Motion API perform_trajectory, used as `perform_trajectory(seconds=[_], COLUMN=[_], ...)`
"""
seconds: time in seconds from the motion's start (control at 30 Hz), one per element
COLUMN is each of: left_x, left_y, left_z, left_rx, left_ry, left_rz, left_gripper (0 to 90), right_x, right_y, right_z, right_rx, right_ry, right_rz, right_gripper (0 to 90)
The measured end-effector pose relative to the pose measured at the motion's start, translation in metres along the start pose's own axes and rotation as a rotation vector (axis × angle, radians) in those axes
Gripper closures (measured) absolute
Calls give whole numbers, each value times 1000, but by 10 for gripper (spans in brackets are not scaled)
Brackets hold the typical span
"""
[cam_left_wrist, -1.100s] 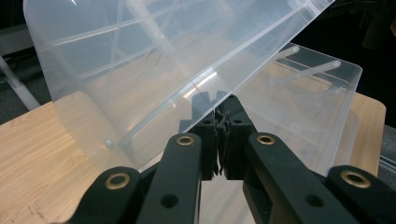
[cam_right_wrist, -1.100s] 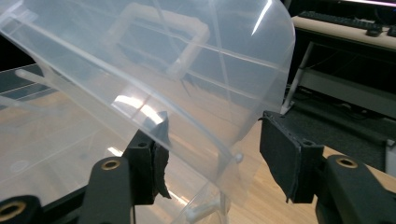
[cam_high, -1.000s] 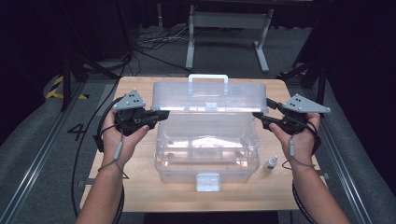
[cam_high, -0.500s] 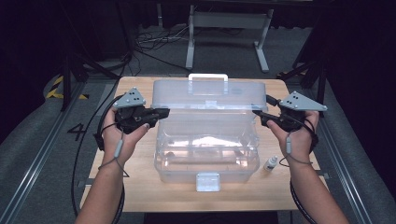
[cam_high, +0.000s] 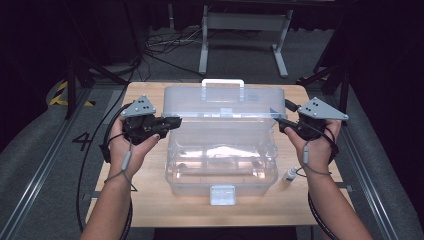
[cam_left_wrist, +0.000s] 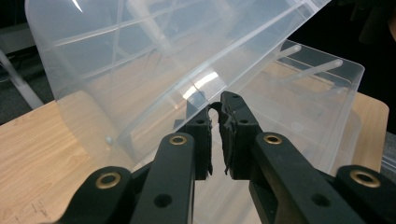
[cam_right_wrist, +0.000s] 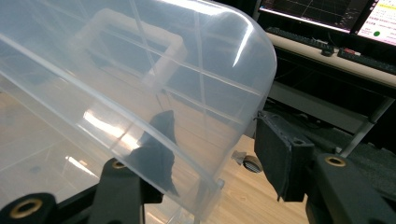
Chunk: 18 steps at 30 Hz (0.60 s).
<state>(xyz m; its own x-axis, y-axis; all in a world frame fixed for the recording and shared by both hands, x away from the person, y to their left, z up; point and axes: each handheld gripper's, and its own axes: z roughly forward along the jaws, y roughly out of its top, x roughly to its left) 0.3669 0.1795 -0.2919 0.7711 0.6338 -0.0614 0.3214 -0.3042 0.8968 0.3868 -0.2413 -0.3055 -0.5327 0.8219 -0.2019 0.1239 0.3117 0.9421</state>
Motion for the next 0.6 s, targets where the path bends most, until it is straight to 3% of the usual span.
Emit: perform_trajectory(seconds=[0.27, 0.5, 0.6], left_x=[-1, -4, 1], left_y=[-9, -28, -37], left_z=[-16, -29, -32], left_rx=[-6, 17, 17], left_ry=[-7, 46, 56], left_rz=[-13, 7, -15], left_gripper=[769, 746, 747], right_x=[0, -1, -2], right_y=[1, 3, 4], right_z=[-3, -6, -7], right_rx=[-1, 25, 29], right_ry=[-17, -24, -29], right_rz=[-29, -46, -50], right_gripper=[529, 631, 641])
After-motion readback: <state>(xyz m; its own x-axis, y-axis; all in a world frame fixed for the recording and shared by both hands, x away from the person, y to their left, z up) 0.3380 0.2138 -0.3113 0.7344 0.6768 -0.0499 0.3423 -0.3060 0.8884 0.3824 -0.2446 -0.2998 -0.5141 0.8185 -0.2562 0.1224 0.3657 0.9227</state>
